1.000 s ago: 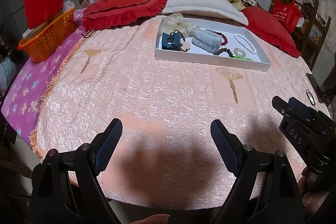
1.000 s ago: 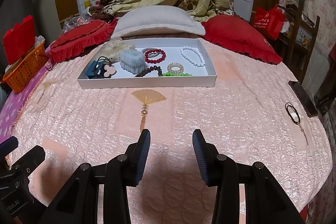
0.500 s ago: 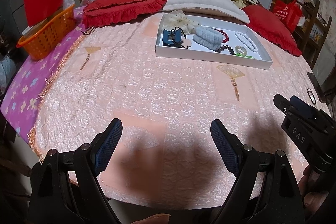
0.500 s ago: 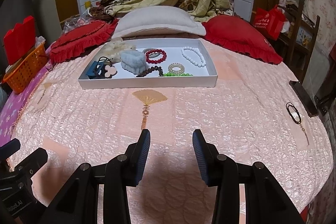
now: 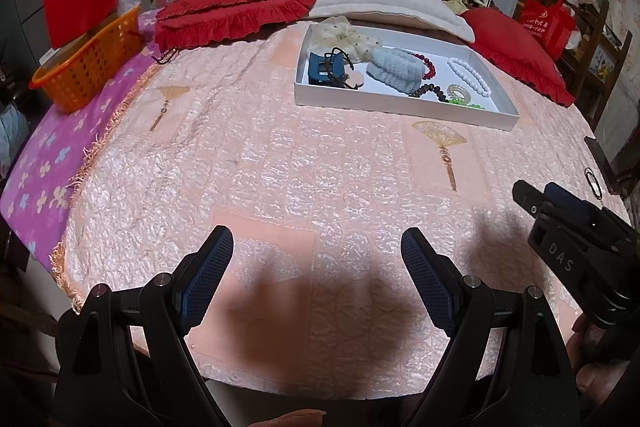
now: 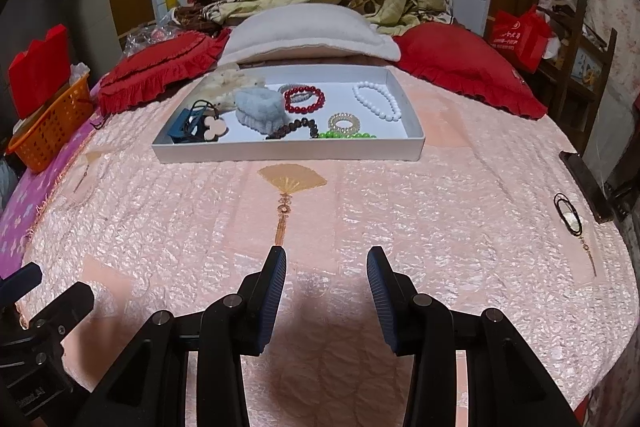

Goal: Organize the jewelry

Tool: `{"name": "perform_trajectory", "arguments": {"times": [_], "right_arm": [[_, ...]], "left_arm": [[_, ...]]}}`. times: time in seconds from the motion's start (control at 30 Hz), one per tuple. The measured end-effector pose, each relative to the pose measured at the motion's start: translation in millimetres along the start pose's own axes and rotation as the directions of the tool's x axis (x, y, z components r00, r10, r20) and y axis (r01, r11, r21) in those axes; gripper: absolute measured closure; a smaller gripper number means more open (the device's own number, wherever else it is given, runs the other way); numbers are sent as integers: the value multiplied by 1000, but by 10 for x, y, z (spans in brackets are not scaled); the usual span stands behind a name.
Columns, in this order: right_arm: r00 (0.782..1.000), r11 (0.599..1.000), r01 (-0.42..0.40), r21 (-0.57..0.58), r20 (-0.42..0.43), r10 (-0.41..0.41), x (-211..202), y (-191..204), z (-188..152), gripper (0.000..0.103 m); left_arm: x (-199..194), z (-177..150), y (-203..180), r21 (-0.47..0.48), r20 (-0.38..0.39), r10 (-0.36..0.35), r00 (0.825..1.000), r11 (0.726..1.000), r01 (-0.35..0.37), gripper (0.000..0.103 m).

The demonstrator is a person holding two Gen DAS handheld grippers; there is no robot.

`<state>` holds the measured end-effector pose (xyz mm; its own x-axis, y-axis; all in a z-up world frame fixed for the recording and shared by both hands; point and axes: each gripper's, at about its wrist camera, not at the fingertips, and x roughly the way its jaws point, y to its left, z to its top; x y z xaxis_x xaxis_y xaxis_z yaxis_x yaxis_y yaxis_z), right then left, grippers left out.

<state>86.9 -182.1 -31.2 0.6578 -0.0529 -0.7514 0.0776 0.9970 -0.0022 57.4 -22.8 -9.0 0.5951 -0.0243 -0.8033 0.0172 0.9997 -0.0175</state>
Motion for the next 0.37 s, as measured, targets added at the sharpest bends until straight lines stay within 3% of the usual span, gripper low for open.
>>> {"name": "perform_trajectory", "arguments": {"times": [0.37], "right_arm": [[1000, 1000, -6, 25, -1, 6, 54, -57, 14, 63]], "left_arm": [[-15, 14, 31, -6, 22, 1, 1000, 1000, -1, 17]]}}
